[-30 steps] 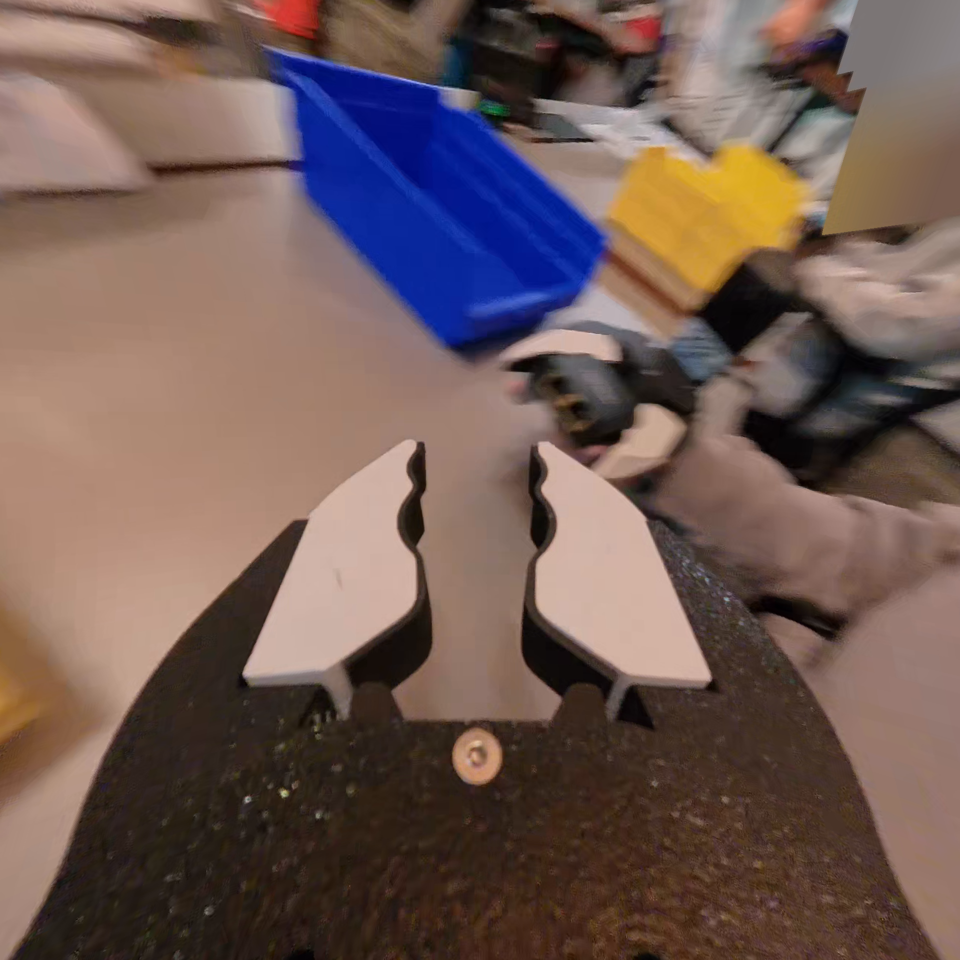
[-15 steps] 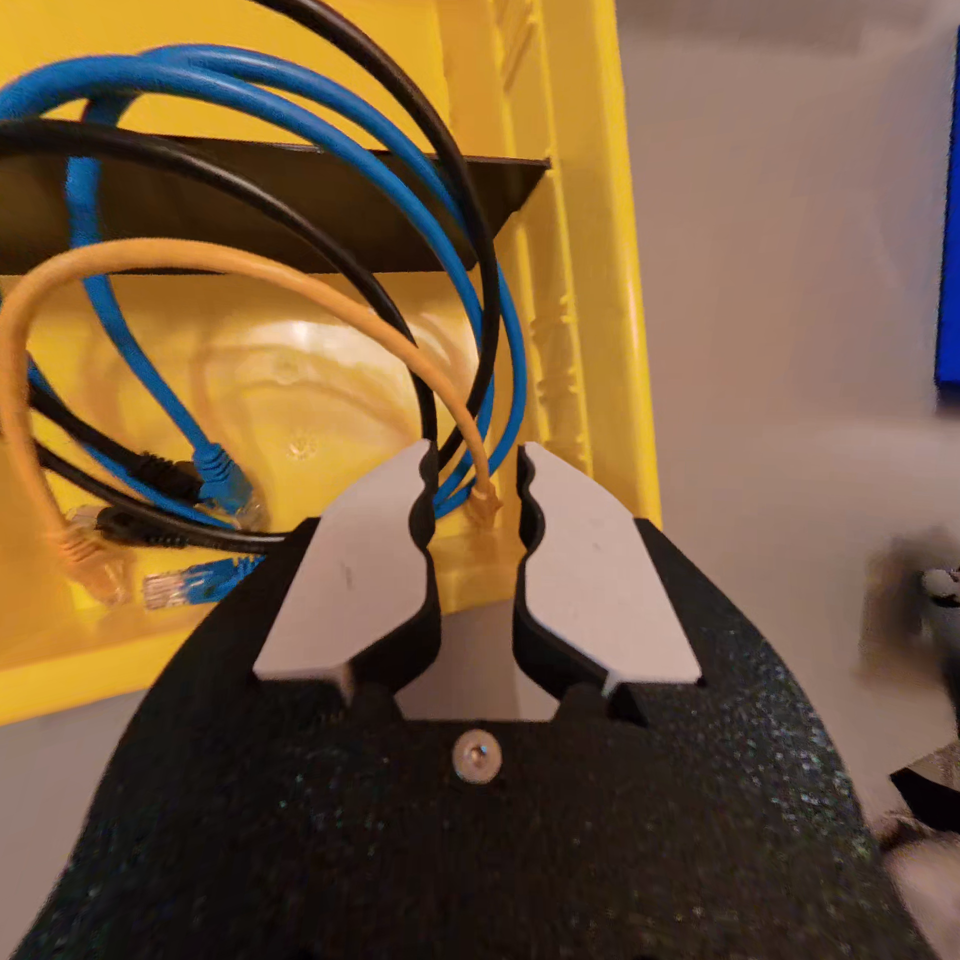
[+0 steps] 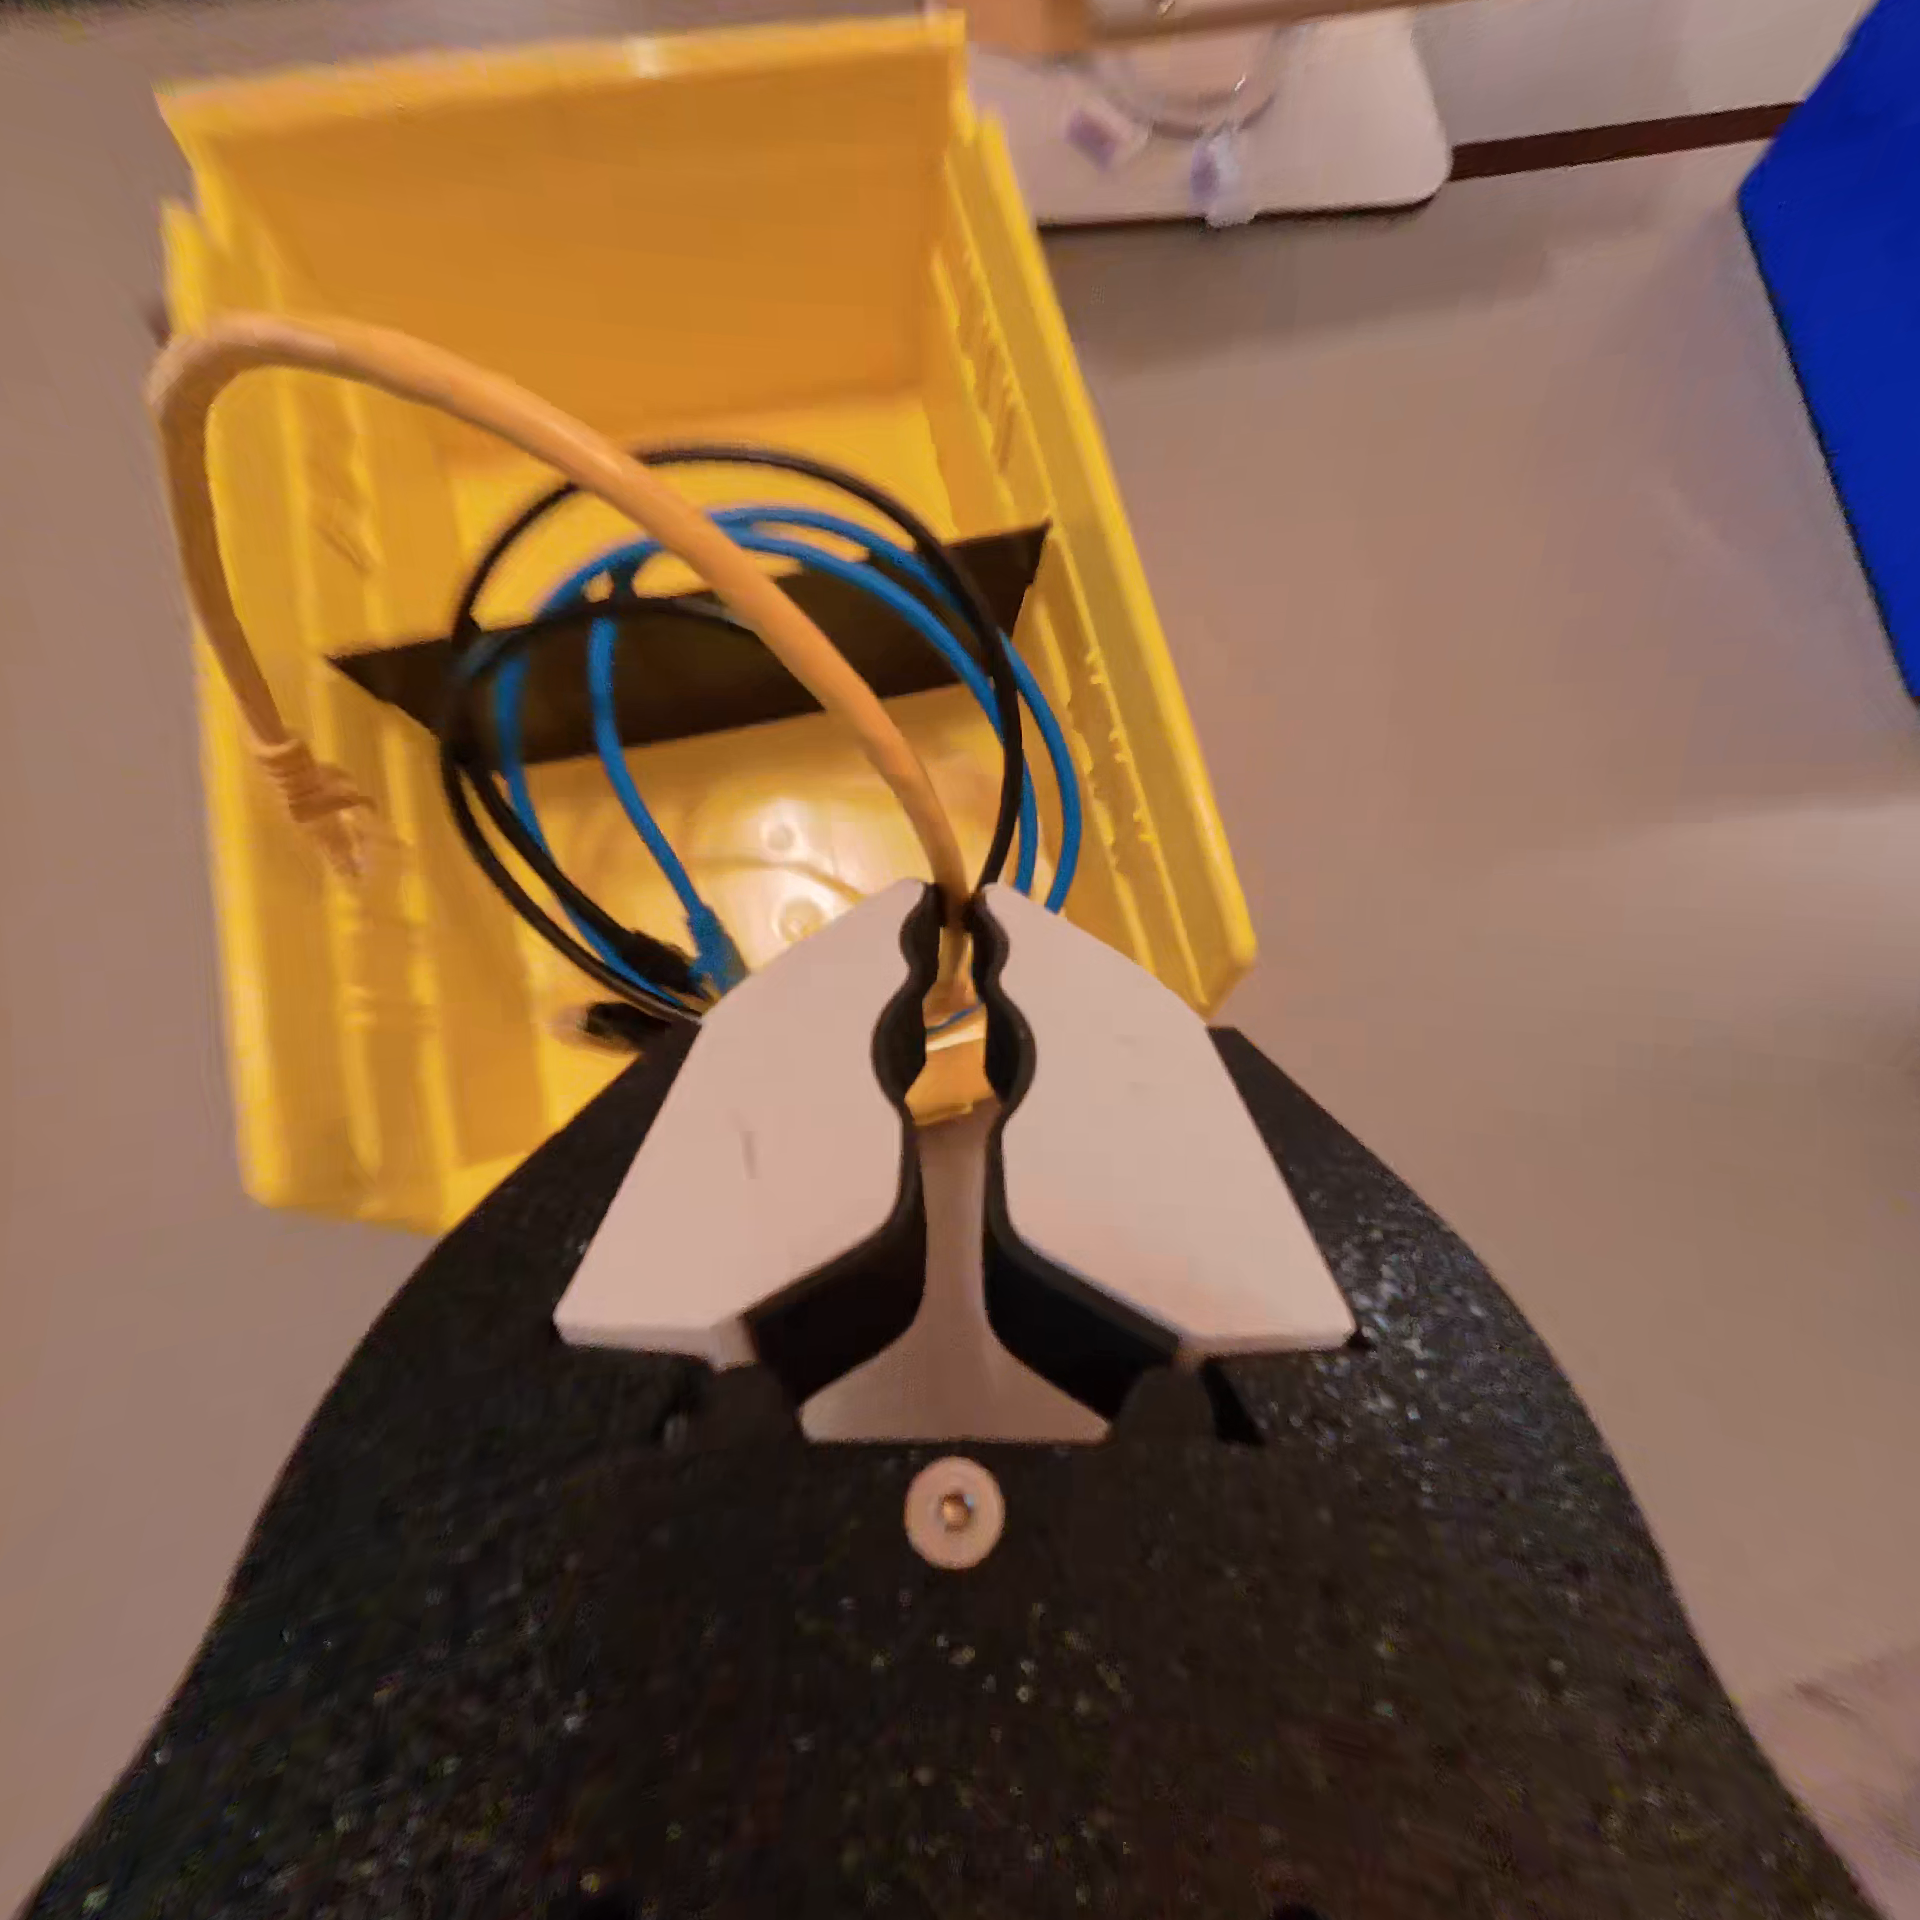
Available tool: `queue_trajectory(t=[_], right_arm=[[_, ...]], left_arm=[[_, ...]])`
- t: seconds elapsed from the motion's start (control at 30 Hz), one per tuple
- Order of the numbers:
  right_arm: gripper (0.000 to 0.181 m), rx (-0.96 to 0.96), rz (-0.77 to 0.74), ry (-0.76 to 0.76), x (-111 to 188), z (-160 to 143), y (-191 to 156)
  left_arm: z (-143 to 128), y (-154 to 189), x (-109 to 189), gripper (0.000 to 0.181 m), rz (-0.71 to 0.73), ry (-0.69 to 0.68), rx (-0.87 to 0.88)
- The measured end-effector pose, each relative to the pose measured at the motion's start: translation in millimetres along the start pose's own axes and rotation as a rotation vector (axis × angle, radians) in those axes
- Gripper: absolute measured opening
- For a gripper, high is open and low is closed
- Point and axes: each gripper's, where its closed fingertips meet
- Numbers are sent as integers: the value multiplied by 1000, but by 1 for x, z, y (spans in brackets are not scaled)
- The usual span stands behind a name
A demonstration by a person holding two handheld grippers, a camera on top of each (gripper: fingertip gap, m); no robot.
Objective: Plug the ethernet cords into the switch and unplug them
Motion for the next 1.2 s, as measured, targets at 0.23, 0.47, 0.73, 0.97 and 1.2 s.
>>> queue_trajectory(t=[0.23, 0.47, 0.73, 0.97, 1.2], right_arm=[[74, -41, 84, 100, 12, 12, -7], [74, 18, -11, 32, 30, 14, 0], [74, 5, -58, 66, 39, 17, 1], [74, -5, -49, 80, 39, 18, 2], [74, -18, -53, 88, 40, 19, 4]], left_arm=[[13, 113, 68, 5, -167, 278, -847], [-90, 178, 25, 4, -230, 204, -1503], [-142, 151, -7, 4, -96, 152, -1764], [-159, 145, -16, 4, -65, 120, -1869], [-145, 163, -6, 4, -40, 214, -1796]])
Point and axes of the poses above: each gripper's, where its closed fingertips meet, x back along the fingers, z out of its top, y = z × x across the jaws, and after that the axes turned 2 degrees about x, right-handed
